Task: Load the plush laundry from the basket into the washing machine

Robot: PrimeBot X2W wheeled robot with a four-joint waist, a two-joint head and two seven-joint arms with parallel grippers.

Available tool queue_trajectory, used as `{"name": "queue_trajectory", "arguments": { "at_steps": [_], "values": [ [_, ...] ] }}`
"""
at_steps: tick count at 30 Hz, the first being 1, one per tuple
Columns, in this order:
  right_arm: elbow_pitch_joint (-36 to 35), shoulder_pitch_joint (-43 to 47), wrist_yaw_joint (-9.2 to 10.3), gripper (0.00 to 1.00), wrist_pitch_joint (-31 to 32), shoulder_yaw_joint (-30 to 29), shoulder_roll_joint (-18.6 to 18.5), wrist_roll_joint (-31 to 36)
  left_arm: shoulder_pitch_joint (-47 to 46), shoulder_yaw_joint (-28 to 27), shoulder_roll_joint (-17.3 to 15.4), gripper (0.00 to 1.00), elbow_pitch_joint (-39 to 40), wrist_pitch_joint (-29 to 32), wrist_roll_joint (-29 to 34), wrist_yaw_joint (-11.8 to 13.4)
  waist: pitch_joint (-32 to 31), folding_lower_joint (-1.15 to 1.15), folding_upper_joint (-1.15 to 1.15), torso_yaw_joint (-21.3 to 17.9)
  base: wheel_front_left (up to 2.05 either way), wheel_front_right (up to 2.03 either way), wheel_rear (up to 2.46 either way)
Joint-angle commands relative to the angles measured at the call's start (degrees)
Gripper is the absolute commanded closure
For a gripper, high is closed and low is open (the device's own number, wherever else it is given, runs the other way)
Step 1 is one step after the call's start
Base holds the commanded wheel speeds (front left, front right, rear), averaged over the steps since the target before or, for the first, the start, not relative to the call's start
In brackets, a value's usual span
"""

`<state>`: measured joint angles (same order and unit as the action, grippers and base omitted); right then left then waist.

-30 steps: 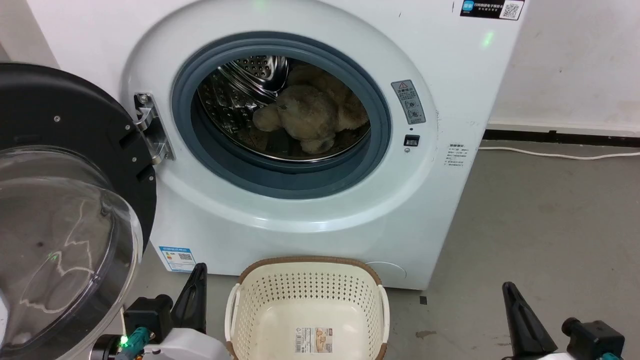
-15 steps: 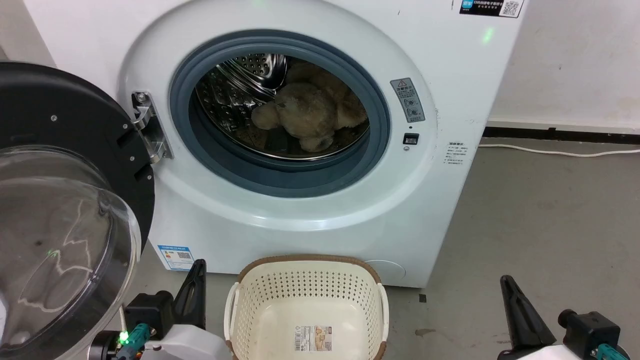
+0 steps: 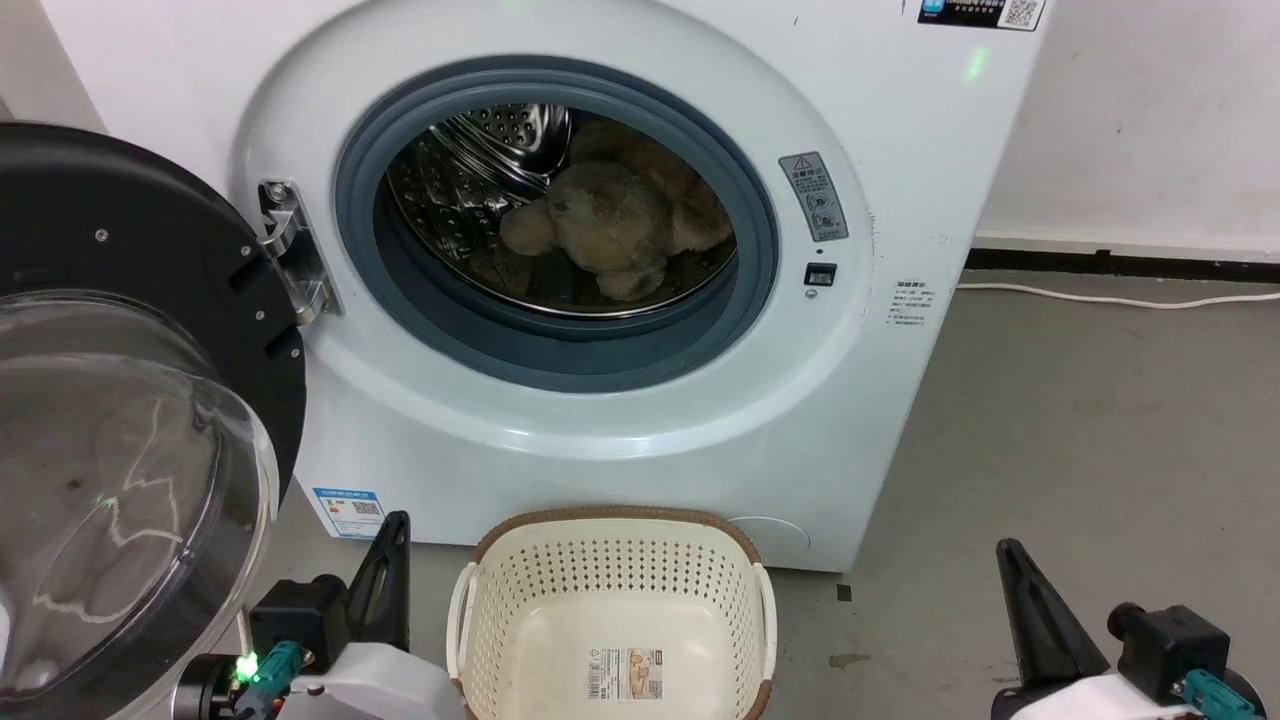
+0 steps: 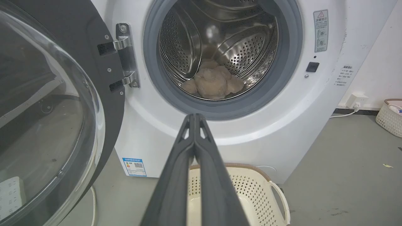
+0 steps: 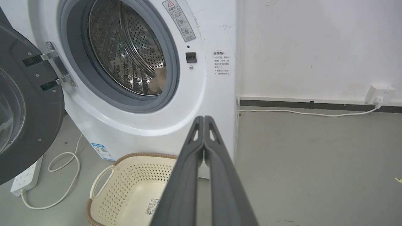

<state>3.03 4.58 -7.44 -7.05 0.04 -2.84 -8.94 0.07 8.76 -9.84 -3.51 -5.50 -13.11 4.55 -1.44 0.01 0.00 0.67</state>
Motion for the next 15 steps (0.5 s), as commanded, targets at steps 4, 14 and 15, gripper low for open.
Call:
{"name": "queue_trajectory", "arguments": {
  "at_steps": [4, 14, 15],
  "values": [
    [-0.59, -1.16, -0.03, 1.0, 0.71, -0.02, -0.02, 1.19, -0.04, -0.94, 0.76, 1.0, 0.61, 0.63, 1.48, -0.62, 0.11, 0.0, 0.0, -0.05, 0.0, 0.0, 0.0],
    [-1.03, -1.78, -0.03, 1.0, 1.86, -0.02, -0.02, 2.59, -0.04, -2.36, 1.88, 1.0, 1.14, 1.52, 3.59, -1.33, 0.35, 0.0, 0.0, -0.16, 0.0, 0.0, 0.0],
    [-1.08, -1.84, -0.03, 1.0, 1.98, -0.02, -0.02, 2.73, -0.04, -2.5, 2.0, 1.0, 1.19, 1.6, 3.8, -1.41, 0.37, 0.0, 0.0, -0.17, 0.0, 0.0, 0.0]
  ]
}}
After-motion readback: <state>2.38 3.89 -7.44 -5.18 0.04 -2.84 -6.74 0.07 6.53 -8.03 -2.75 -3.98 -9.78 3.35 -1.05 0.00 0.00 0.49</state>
